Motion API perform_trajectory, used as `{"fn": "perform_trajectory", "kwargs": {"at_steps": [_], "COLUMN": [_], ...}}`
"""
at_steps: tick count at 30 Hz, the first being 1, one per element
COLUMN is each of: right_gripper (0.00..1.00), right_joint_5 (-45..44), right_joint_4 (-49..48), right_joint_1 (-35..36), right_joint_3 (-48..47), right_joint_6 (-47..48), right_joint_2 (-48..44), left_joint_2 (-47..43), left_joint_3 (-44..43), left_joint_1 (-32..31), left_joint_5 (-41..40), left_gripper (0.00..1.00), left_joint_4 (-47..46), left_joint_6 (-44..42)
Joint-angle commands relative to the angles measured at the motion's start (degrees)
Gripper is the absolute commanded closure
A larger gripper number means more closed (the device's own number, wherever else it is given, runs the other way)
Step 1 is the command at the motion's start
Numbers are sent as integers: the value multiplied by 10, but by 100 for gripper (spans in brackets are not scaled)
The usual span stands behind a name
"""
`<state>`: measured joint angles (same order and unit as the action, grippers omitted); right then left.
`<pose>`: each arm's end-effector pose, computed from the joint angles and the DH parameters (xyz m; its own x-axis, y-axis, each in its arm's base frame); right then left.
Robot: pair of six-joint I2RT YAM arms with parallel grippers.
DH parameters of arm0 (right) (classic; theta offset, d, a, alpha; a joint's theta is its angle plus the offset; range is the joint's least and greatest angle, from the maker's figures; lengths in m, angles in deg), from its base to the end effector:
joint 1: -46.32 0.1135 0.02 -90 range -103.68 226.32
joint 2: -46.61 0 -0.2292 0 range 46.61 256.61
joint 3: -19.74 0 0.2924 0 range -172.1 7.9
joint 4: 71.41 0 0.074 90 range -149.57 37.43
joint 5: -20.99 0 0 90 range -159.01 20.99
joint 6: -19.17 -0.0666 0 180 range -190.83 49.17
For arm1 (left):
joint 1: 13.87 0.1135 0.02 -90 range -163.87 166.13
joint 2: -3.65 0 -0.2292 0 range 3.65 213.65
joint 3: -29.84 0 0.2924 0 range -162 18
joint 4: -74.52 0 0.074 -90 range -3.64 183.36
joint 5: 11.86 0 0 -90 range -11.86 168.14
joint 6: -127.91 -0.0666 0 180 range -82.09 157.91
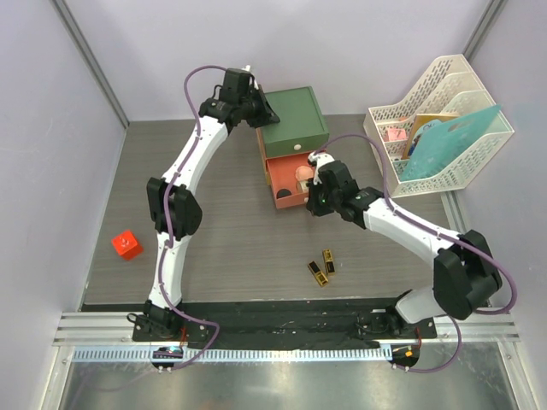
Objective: Organize the makeup
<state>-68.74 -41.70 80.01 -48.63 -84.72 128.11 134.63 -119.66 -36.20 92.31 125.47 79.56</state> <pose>0.3110 0.2077 0.1782 -0.6831 -0.1669 -0.7110 -0.4054 0.8964 0.1791 0.5160 -0.2296 0.3051 -0.7425 -0.3916 -0.5434 0.0884 0.7469 -0.6590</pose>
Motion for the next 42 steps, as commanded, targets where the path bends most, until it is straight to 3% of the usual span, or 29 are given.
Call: {"fn": "perform_trajectory", "kwargs": {"at_steps": [1, 10, 27, 37, 41, 42], "right_gripper": [99, 99, 99, 99, 99, 94], "right_joint_5": [-61, -162, -207, -208, -210, -208], "right_joint_4": [-89, -176, -257, -253, -258, -258], "right_joint_1": [4, 7, 6, 7, 3, 1], "right_joint_3": [-8, -98, -244, -197, -134, -123], "right_joint_6": [4, 32, 65, 39, -49, -71], "right_joint_2": [34, 113, 263, 177, 121, 105], "left_joint_2": [30, 24, 31, 31, 30, 29], "left_joint_3": [15, 13, 20, 25, 35, 39], "left_joint_1": [10, 18, 18, 18, 18, 18], "left_joint_5": [-12, -11, -5, 0, 5, 5], "left_gripper": [100, 100, 100, 100, 100, 100], "left_joint_4": [69, 84, 109, 108, 105, 104], "left_joint_6": [-16, -24, -39, -44, -45, -45]}}
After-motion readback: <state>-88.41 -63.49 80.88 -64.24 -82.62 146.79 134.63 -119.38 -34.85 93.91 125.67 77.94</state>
